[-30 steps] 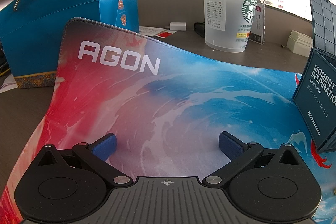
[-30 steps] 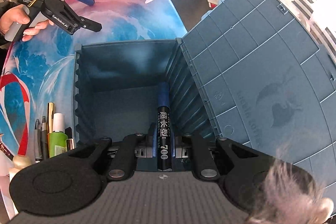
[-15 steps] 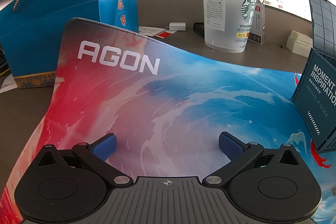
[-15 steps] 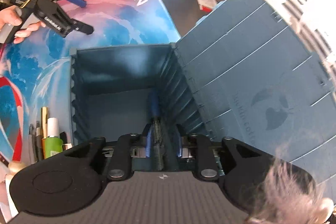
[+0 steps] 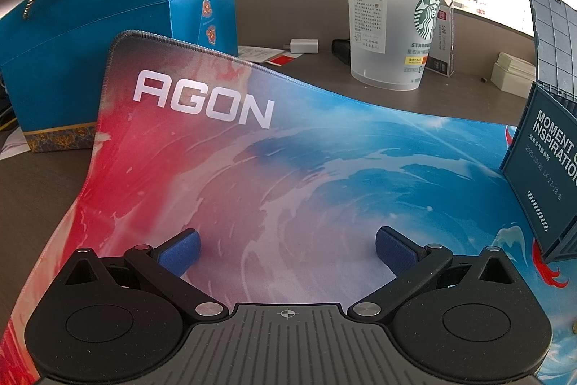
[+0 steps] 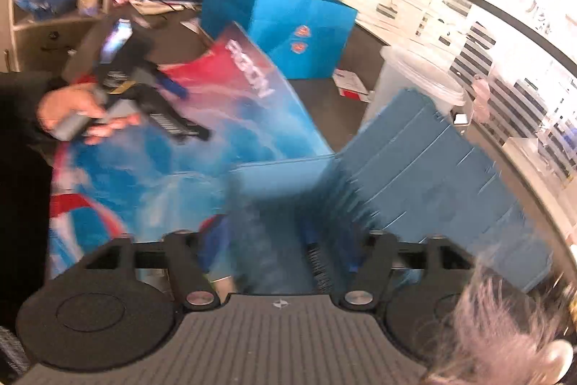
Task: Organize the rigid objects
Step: 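Move the right gripper to the white sheep-print bottle and grasp it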
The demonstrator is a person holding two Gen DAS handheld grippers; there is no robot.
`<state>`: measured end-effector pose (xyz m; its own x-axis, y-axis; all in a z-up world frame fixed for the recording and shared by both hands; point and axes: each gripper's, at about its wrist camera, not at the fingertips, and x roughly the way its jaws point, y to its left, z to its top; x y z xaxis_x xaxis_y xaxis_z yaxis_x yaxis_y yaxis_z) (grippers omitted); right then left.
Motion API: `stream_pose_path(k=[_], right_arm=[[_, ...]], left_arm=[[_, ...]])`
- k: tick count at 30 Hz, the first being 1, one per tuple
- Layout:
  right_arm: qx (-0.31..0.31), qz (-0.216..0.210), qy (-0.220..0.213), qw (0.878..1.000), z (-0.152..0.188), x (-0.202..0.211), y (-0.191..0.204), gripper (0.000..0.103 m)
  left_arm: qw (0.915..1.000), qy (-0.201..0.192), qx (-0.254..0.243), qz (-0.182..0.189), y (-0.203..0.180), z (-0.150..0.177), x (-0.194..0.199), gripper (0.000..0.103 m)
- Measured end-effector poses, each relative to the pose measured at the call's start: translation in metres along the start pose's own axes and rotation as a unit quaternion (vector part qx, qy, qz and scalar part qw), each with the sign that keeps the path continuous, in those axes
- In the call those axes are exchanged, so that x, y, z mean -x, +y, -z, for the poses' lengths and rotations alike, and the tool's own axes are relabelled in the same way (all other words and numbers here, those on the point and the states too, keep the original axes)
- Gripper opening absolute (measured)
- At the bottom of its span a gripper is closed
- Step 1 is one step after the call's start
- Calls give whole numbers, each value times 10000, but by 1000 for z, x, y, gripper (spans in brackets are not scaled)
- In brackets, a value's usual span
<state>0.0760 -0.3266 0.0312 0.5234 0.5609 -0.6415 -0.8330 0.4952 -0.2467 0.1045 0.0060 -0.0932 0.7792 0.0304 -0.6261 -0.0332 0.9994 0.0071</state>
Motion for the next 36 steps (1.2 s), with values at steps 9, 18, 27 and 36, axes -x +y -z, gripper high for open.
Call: stream_pose_path(k=[9, 18, 27, 36], right_arm=[[-354, -196, 247, 9989, 62, 25, 74, 75], [-571, -33, 382, 9976, 89, 17, 87, 53], [-560, 7, 440, 9975, 92, 7, 95, 44], [-276, 115, 633, 9975, 92, -2, 101, 45]], left_arm=[[10000, -1, 2, -2, 0, 0, 0, 103], [10000, -2, 4, -1, 1, 0, 0, 103], [10000, -4, 5, -2, 1, 0, 0, 103], [10000, -5, 7, -3, 1, 0, 0, 103]])
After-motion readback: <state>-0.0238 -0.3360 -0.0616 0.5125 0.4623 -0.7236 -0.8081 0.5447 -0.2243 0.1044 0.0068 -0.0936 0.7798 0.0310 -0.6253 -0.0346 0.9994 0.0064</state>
